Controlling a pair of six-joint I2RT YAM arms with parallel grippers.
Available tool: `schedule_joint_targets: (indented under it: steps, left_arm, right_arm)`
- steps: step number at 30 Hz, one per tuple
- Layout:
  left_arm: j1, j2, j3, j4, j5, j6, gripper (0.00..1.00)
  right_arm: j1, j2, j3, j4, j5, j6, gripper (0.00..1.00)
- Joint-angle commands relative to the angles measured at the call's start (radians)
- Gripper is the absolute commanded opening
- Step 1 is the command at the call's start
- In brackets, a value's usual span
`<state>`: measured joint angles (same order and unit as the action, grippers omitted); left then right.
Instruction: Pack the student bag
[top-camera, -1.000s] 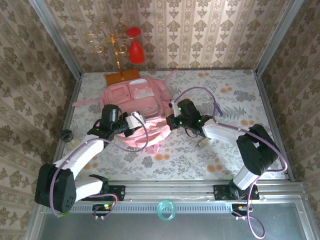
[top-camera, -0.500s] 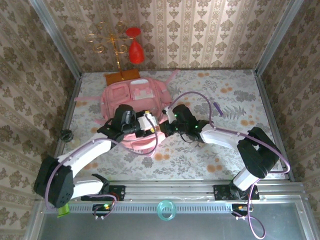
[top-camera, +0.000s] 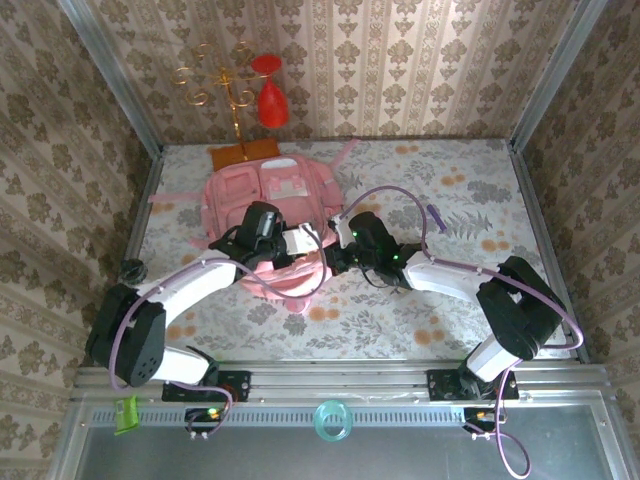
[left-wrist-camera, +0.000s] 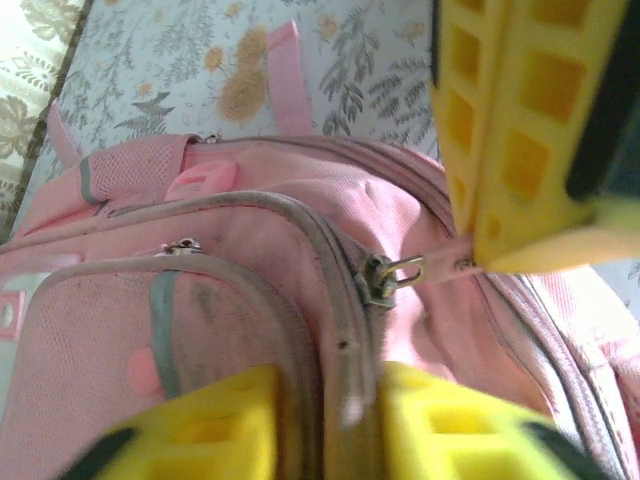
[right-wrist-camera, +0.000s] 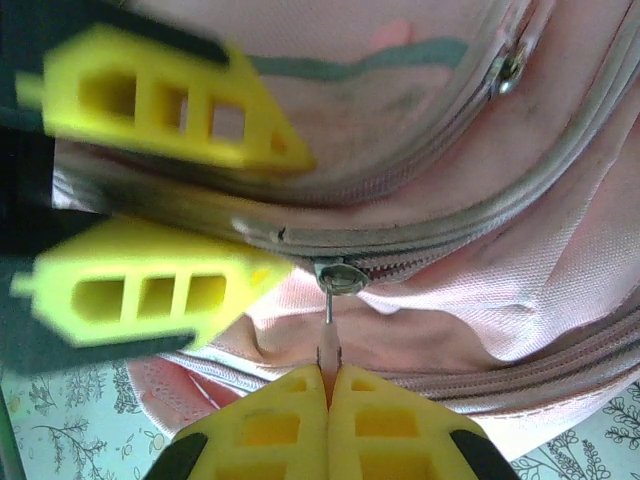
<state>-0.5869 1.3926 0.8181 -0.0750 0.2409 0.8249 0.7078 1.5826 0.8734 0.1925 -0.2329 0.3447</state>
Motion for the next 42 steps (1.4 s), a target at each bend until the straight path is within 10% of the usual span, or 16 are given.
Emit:
schedule_joint_targets:
  steps: [1, 22, 42]
  left_arm:
    - [0.009, 0.001, 0.025, -0.062, -0.022, 0.038, 0.08]
    - [0.139, -0.184, -0.125, 0.005, 0.302, 0.041, 0.0]
    - [0.236, -0.26, -0.209, 0.014, 0.546, 0.176, 0.0]
  right_arm:
    - [0.004, -0.032, -0.003, 0.004, 0.042, 0.002, 0.0]
    - [-0.032, 0.044, 0.118, -0.21, 0.394, -0.038, 0.0]
    - [-0.118, 0.291, 0.376, -0.223, 0.454, -0.084, 0.0]
